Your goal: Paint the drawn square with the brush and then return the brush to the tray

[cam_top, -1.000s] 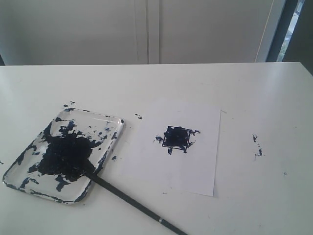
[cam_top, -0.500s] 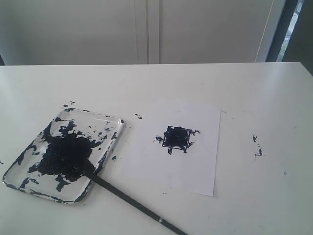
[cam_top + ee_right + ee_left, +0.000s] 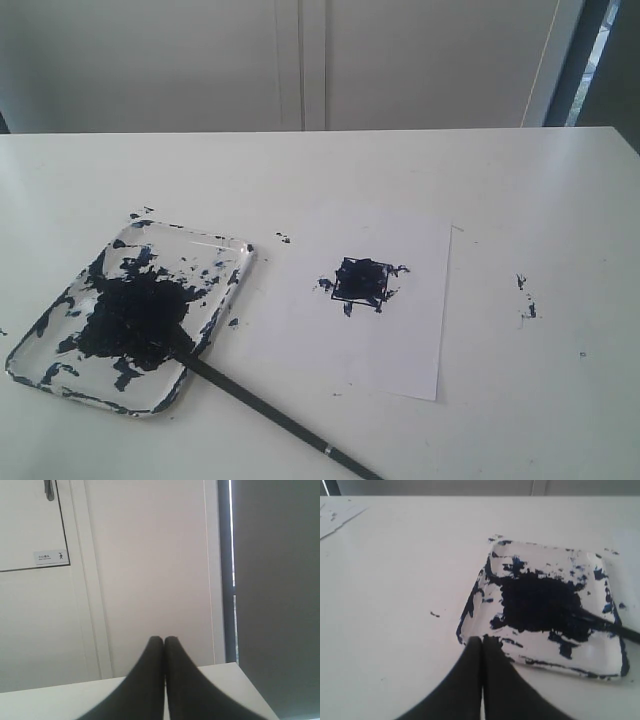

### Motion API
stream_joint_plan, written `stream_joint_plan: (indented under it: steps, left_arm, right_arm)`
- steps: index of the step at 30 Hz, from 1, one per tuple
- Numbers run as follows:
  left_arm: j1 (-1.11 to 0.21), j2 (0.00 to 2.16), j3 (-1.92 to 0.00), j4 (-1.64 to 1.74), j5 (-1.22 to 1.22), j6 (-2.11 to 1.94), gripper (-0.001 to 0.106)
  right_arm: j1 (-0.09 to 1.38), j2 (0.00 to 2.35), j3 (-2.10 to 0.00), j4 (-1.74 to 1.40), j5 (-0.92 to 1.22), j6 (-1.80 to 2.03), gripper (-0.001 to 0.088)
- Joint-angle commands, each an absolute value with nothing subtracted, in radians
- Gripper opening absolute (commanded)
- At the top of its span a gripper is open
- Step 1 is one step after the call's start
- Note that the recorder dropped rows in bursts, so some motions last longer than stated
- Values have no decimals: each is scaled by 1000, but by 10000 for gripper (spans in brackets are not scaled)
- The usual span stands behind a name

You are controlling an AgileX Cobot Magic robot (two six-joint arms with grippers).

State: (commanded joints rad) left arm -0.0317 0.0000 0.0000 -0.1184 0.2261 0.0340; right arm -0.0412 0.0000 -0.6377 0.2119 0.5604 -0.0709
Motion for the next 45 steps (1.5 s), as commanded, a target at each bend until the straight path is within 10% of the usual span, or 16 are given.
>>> stream_joint_plan:
  steps: [9, 45]
  left_arm:
    - [-32, 0, 0, 349, 226, 24, 0]
    - [-32, 0, 0, 162, 233, 26, 0]
  right_arm:
    - [-41, 0, -638, 212, 560, -71, 0]
    - [-41, 0, -637, 207, 554, -82, 0]
